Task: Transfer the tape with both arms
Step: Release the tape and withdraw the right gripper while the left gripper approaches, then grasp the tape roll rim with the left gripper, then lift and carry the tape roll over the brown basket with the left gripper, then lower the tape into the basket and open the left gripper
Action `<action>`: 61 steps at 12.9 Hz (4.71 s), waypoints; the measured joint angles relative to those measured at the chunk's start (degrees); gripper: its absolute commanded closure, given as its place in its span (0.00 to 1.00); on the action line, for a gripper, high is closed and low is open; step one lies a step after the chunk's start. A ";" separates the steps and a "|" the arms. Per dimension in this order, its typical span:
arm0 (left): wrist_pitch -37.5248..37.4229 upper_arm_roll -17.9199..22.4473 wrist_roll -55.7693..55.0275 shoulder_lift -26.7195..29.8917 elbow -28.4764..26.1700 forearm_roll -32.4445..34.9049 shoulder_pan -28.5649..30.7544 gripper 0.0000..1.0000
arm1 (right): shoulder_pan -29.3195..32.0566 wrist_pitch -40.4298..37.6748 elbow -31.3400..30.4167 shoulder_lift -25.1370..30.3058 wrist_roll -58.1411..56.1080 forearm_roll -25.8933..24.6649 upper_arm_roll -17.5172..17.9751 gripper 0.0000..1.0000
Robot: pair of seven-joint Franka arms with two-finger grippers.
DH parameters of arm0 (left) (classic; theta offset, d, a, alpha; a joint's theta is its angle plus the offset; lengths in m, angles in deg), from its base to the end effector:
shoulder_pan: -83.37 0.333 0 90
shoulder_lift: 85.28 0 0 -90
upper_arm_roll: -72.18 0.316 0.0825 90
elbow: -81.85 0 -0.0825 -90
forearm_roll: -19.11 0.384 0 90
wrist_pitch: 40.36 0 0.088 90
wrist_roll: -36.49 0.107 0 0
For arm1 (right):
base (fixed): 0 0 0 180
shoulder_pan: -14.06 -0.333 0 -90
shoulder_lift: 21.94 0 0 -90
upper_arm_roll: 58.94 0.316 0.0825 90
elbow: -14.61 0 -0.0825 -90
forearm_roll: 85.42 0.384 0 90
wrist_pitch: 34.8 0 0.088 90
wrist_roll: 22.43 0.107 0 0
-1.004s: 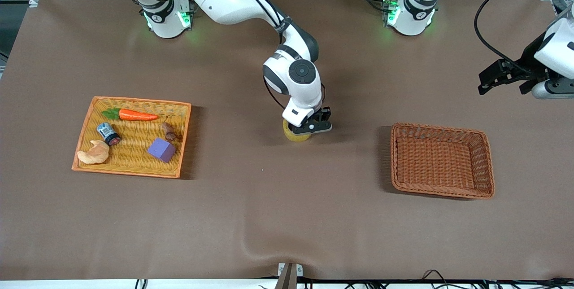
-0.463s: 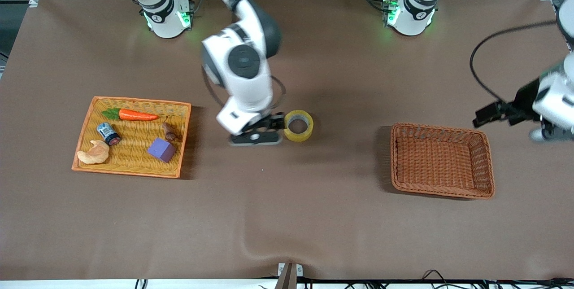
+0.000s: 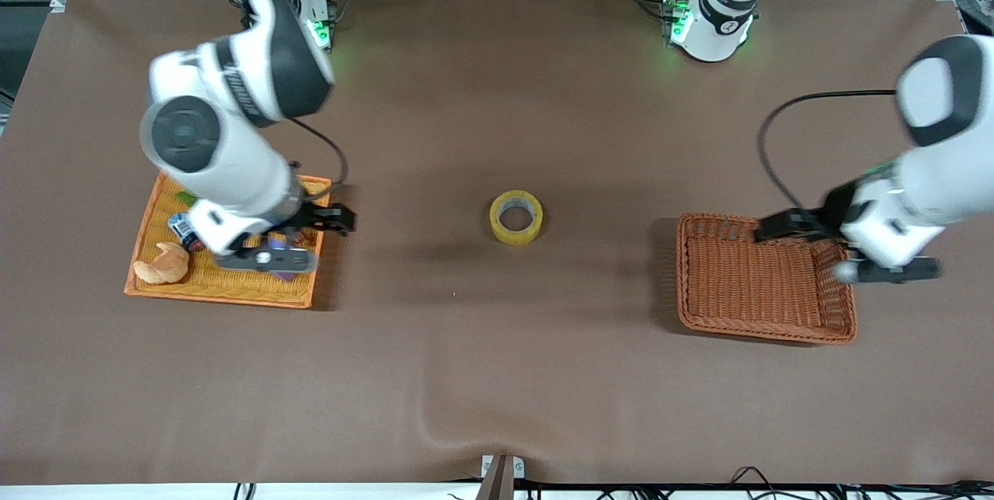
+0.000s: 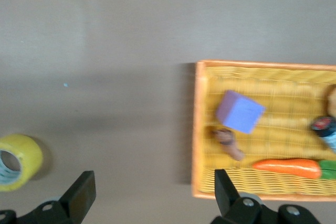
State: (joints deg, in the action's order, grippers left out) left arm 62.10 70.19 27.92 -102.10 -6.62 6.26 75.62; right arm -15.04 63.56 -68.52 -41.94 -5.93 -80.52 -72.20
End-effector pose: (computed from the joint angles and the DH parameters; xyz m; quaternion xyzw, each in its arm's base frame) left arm 0.6336 -0.1256 0.4811 0.9931 0.0173 -0.0423 0.1083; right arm 0.6228 0.2067 0.4858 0.9993 -0.0083 -0.0362 0.0078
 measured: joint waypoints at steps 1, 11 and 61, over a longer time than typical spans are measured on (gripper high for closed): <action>-0.01 -0.13 -3.13 -1.22 -0.05 0.28 -4.02 0.00 | 2.35 -0.35 -0.69 1.42 -3.82 0.01 -0.02 0.00; 16.26 -0.07 -41.18 -18.63 0.26 11.05 -30.75 0.00 | 19.98 -2.74 -1.21 6.37 -21.86 0.33 0.04 0.00; 9.80 1.99 -55.18 -12.67 -6.07 13.55 4.00 1.00 | 27.72 -7.77 -7.71 18.23 -21.24 -3.36 5.84 0.00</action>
State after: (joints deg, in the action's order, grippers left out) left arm 71.90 72.19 -27.27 -114.77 -12.69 19.81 79.62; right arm 12.69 55.79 -76.22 -23.71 -27.18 -83.88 -66.36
